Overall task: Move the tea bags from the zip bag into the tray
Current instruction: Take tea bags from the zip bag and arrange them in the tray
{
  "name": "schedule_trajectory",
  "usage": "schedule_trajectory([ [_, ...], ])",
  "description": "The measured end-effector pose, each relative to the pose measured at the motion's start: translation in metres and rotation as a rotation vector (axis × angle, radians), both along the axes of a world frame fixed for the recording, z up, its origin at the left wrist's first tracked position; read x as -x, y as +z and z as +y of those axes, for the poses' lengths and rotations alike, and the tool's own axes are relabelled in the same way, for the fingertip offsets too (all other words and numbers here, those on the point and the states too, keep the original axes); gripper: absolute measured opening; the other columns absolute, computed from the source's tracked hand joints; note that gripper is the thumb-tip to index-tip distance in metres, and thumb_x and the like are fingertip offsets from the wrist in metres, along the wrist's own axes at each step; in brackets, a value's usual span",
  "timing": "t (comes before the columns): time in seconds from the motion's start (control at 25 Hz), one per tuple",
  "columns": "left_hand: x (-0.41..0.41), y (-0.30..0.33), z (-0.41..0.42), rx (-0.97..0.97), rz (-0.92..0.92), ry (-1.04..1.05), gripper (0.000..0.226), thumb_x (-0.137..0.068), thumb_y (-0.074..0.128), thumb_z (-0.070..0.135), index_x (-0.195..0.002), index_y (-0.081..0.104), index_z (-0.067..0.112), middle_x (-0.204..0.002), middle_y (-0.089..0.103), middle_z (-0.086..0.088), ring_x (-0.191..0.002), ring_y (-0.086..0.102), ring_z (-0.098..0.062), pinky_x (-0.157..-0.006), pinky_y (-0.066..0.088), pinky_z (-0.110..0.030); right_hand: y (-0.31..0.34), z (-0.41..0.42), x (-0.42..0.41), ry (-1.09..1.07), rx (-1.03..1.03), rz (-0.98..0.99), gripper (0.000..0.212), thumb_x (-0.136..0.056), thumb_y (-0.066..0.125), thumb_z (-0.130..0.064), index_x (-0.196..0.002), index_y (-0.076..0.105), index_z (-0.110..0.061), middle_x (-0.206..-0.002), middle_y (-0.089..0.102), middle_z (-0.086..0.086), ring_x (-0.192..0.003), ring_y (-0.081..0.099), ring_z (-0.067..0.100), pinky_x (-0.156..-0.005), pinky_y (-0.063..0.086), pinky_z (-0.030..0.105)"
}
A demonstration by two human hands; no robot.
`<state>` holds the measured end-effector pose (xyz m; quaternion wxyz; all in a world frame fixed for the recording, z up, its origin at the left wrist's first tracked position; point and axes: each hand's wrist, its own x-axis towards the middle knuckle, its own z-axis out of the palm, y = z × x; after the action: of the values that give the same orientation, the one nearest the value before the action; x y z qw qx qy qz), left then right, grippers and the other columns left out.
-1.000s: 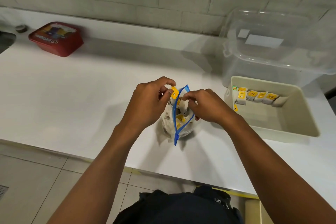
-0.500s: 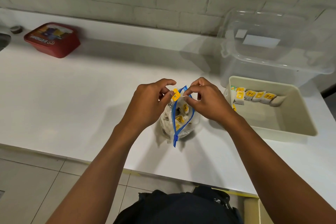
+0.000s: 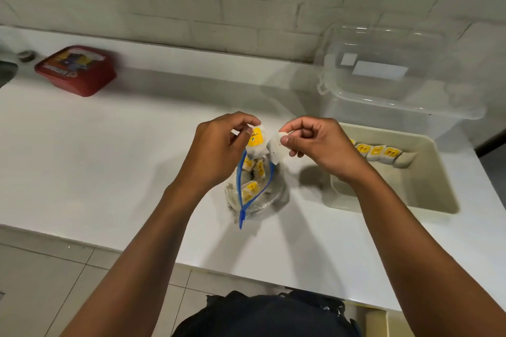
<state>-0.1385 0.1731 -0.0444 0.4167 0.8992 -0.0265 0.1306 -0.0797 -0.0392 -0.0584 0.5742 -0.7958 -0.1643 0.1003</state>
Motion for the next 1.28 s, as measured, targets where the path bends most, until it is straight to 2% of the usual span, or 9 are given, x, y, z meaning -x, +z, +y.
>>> schedule_trajectory([
  [0.16, -0.014, 0.009, -0.042, 0.083, 0.012, -0.06, 0.021, -0.096, 0.06, 0.017, -0.107, 0.07, 0.033, -0.087, 0.067, 0.01, -0.068, 0.068, -0.008, -0.071, 0.057, -0.03, 0.02, -0.048, -0.008, -0.046, -0.036, -0.038, 0.006, -0.086, 0.074, -0.007, -0.091, 0.071, -0.005, -0.069, 0.067, 0.006, -0.059, 0.06, 0.017, -0.054, 0.046, 0.026],
  [0.28, -0.029, 0.011, -0.08, 0.046, 0.013, -0.139, 0.022, -0.096, 0.06, 0.016, -0.111, 0.07, 0.029, -0.084, 0.068, 0.012, -0.072, 0.065, -0.007, -0.074, 0.055, -0.026, 0.031, -0.094, -0.017, -0.133, 0.011, -0.082, 0.003, -0.087, 0.074, -0.01, -0.089, 0.071, -0.009, -0.068, 0.066, -0.001, -0.056, 0.059, 0.012, -0.053, 0.046, 0.025],
  [0.4, -0.047, 0.007, -0.122, -0.074, 0.005, -0.199, 0.023, -0.095, 0.061, 0.019, -0.114, 0.069, 0.028, -0.086, 0.071, 0.013, -0.079, 0.065, -0.003, -0.079, 0.048, -0.018, 0.028, -0.139, -0.025, -0.216, 0.103, -0.097, 0.003, -0.089, 0.072, -0.012, -0.091, 0.072, -0.011, -0.073, 0.068, 0.0, -0.058, 0.059, 0.01, -0.057, 0.049, 0.02],
  [0.52, -0.07, -0.012, -0.163, -0.208, 0.031, -0.204, 0.02, -0.093, 0.062, 0.024, -0.11, 0.071, 0.03, -0.093, 0.074, 0.012, -0.082, 0.062, -0.005, -0.084, 0.05, -0.025, 0.006, -0.179, -0.034, -0.267, 0.321, -0.126, 0.007, -0.088, 0.072, -0.014, -0.091, 0.075, -0.019, -0.079, 0.072, -0.003, -0.068, 0.064, 0.011, -0.066, 0.054, 0.023],
  [0.68, -0.091, -0.038, -0.204, -0.286, 0.087, -0.252, 0.02, -0.089, 0.064, 0.023, -0.105, 0.073, 0.031, -0.09, 0.074, 0.013, -0.09, 0.065, -0.015, -0.081, 0.053, -0.033, -0.033, -0.21, -0.044, -0.324, 0.545, -0.152, 0.008, -0.086, 0.07, -0.017, -0.088, 0.074, -0.024, -0.079, 0.07, -0.008, -0.072, 0.066, 0.009, -0.074, 0.057, 0.03],
  [0.8, -0.104, -0.053, -0.23, -0.366, 0.141, -0.304, 0.022, -0.089, 0.062, 0.019, -0.105, 0.075, 0.027, -0.094, 0.075, 0.006, -0.091, 0.066, -0.016, -0.081, 0.052, -0.029, -0.06, -0.223, -0.05, -0.298, 0.622, -0.086, 0.007, -0.086, 0.066, -0.023, -0.088, 0.07, -0.029, -0.081, 0.07, -0.008, -0.073, 0.067, 0.016, -0.07, 0.059, 0.039],
  [0.96, -0.122, -0.072, -0.25, -0.448, 0.267, -0.348, 0.021, -0.087, 0.063, 0.014, -0.103, 0.075, 0.021, -0.096, 0.076, -0.002, -0.094, 0.066, -0.02, -0.085, 0.052, -0.034, -0.078, -0.227, -0.056, -0.193, 0.708, -0.055, 0.014, -0.088, 0.061, -0.021, -0.08, 0.066, -0.032, -0.078, 0.068, -0.005, -0.071, 0.067, 0.023, -0.065, 0.06, 0.043],
  [1.12, -0.134, -0.085, -0.26, -0.364, 0.433, -0.317, 0.024, -0.083, 0.061, 0.006, -0.093, 0.073, 0.024, -0.093, 0.075, -0.001, -0.091, 0.069, -0.018, -0.082, 0.057, -0.034, -0.086, -0.226, -0.068, -0.157, 0.809, -0.072, 0.02, -0.087, 0.058, -0.017, -0.077, 0.066, -0.033, -0.083, 0.069, -0.005, -0.076, 0.065, 0.02, -0.067, 0.058, 0.035],
  [1.28, -0.143, -0.094, -0.268, -0.489, 0.477, -0.279, 0.022, -0.082, 0.061, 0.009, -0.082, 0.066, 0.031, -0.092, 0.072, 0.003, -0.092, 0.067, -0.02, -0.076, 0.058, -0.036, -0.091, -0.222, -0.078, -0.169, 0.872, -0.096, 0.017, -0.089, 0.058, -0.019, -0.087, 0.069, -0.03, -0.09, 0.069, -0.003, -0.079, 0.063, 0.022, -0.062, 0.044, 0.025],
])
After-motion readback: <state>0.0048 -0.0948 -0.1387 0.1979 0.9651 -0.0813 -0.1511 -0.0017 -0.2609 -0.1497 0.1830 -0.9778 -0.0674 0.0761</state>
